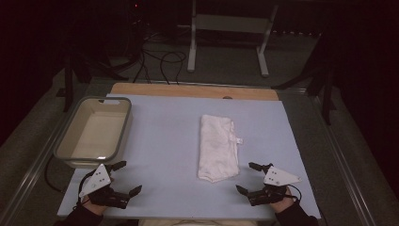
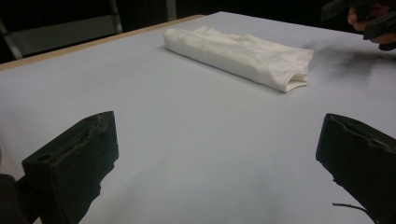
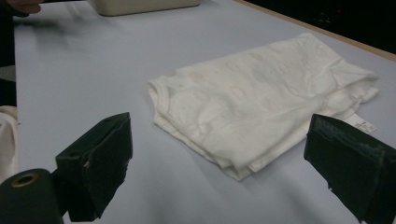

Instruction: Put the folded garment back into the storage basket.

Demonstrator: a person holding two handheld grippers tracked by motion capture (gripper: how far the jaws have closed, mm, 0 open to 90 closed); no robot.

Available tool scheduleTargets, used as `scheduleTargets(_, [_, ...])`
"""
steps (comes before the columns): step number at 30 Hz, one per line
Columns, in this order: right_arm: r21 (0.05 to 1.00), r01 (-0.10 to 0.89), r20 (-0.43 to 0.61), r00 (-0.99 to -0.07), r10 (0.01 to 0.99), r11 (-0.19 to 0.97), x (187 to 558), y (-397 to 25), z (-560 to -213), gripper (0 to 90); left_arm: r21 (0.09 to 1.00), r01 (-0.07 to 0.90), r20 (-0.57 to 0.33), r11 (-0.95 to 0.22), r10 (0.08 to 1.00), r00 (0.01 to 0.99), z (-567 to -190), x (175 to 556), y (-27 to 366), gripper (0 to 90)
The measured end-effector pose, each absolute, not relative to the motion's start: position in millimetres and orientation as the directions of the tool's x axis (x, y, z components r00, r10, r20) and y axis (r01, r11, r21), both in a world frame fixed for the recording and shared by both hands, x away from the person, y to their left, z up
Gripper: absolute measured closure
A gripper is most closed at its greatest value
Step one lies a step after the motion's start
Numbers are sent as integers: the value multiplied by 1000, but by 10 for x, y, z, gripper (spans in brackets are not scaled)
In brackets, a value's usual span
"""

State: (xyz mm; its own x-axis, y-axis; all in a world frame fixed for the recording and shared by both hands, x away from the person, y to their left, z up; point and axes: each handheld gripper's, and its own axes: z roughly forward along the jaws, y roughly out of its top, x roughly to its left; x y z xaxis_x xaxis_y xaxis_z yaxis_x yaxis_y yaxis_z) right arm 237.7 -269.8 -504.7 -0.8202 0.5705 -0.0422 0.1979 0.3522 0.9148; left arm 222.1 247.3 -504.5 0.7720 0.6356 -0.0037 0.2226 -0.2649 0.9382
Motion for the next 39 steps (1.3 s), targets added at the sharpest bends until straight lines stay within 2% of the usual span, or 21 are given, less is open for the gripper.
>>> scheduleTargets(13, [909, 238, -3, -816, 578, 341, 2377, -2700, -5024, 82, 943, 205, 3, -261, 624, 781, -5040, 2234, 2467, 1])
scheduleTargets(24, [917, 213, -7, -836, 549, 336, 2299, -2701, -4959, 81, 942, 206, -2, -265, 610, 793, -5024, 2259, 2429, 1])
scheduleTargets(32, [920, 223, 11, -838, 545, 323, 2244, -2679, -4792, 79, 945, 206, -14, -253, 599, 800, -4894, 2272, 2382, 0])
scheduleTargets(39, [921, 197, -24, -834, 551, 337, 2234, -2650, -4632, 77, 947, 190, -2, -261, 583, 812, -4721, 2288, 2329, 0])
